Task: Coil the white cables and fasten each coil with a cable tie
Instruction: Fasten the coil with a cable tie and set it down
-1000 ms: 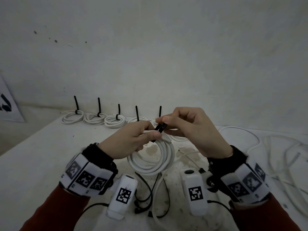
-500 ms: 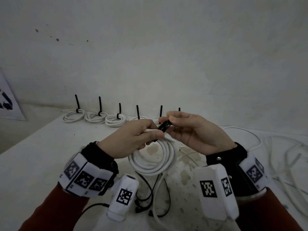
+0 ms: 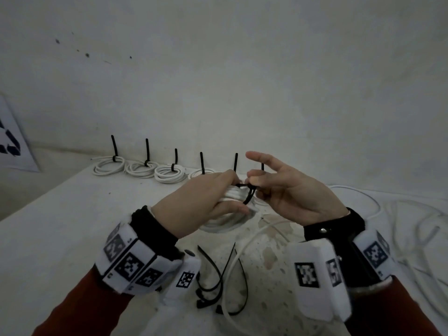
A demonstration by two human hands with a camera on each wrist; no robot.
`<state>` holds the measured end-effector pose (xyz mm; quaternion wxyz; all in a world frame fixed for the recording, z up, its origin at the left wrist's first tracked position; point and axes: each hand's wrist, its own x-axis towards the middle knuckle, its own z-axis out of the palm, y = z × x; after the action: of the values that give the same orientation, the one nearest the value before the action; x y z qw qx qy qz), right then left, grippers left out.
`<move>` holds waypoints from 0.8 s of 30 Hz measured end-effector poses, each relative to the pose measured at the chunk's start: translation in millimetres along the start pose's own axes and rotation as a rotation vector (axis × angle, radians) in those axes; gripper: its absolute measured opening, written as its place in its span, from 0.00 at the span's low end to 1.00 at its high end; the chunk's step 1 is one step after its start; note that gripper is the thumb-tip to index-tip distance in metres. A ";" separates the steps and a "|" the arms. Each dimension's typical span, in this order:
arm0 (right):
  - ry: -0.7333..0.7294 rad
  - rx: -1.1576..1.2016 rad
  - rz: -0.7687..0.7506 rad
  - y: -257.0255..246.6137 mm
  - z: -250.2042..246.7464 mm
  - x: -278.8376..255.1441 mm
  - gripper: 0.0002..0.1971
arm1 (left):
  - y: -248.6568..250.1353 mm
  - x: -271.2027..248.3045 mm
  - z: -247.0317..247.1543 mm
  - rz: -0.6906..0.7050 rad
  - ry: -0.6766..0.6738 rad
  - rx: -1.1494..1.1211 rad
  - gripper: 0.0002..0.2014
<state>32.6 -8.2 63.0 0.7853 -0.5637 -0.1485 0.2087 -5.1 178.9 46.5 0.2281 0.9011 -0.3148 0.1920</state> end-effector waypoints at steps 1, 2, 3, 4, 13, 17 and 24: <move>0.070 -0.082 -0.050 -0.2 0.9 -0.5 0.31 | 0.0 1.2 0.4 -0.026 -0.005 0.064 0.34; 0.147 -0.214 -0.108 -0.7 1.5 -1.4 0.26 | -0.6 2.4 0.3 -0.051 0.002 0.128 0.39; 0.215 -0.384 -0.155 -1.0 1.5 -2.5 0.22 | -2.1 3.1 0.2 -0.062 0.027 0.184 0.41; 0.254 -0.551 -0.166 -0.9 1.7 -3.2 0.18 | -4.1 3.2 0.1 -0.054 0.062 0.221 0.41; 0.135 -0.302 0.027 9.4 9.7 0.8 0.10 | -17.4 3.3 8.5 -0.047 0.149 0.333 0.32; 0.168 -0.257 -0.011 13.3 12.8 2.0 0.09 | -19.4 6.1 10.8 -0.074 0.182 0.335 0.33; 0.138 -0.224 -0.098 16.4 18.1 1.7 0.06 | -29.4 2.8 10.6 -0.180 0.227 0.074 0.33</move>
<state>23.0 12.1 53.2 0.7350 -0.6529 -0.1437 0.1130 18.3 192.4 30.6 0.2451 0.9060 -0.1978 0.2829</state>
